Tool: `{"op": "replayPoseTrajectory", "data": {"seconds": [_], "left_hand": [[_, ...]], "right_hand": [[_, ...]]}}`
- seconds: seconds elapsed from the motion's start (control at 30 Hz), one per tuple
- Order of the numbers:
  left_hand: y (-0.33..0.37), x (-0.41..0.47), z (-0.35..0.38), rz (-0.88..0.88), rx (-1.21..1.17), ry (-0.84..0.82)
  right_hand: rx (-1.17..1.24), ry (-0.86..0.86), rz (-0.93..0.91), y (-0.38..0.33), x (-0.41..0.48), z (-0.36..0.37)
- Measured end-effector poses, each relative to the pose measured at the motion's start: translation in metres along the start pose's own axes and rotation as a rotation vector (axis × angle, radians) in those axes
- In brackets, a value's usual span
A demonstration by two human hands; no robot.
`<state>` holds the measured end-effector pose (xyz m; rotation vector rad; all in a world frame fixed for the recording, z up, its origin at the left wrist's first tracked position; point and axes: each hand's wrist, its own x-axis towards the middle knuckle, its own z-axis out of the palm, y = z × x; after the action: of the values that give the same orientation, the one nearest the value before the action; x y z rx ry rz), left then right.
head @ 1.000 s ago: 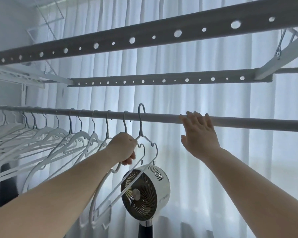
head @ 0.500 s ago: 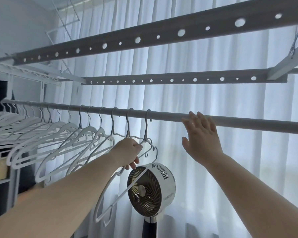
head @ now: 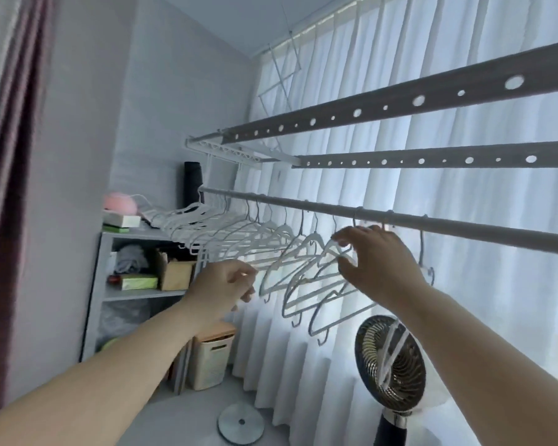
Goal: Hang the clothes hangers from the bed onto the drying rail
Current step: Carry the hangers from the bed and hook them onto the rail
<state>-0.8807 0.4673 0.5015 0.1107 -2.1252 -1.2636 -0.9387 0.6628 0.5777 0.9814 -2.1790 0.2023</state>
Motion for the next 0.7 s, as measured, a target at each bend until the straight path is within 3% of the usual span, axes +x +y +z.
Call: {"op": "replayPoseTrajectory", "data": {"seconds": [0.2, 0.43, 0.7], "left_hand": [[-0.071, -0.122, -0.149, -0.252, 0.116, 0.157], [-0.116, -0.319, -0.334, -0.613, 0.278, 0.420], [-0.141, -0.548, -0.474, -0.997, 0.413, 0.795]], "right_hand": [[0.215, -0.220, -0.238, -0.142, -0.001, 0.022], [0.328, -0.495, -0.517, -0.373, -0.023, 0.068], [0.463, -0.637, -0.873, -0.627, -0.098, 0.094]]}}
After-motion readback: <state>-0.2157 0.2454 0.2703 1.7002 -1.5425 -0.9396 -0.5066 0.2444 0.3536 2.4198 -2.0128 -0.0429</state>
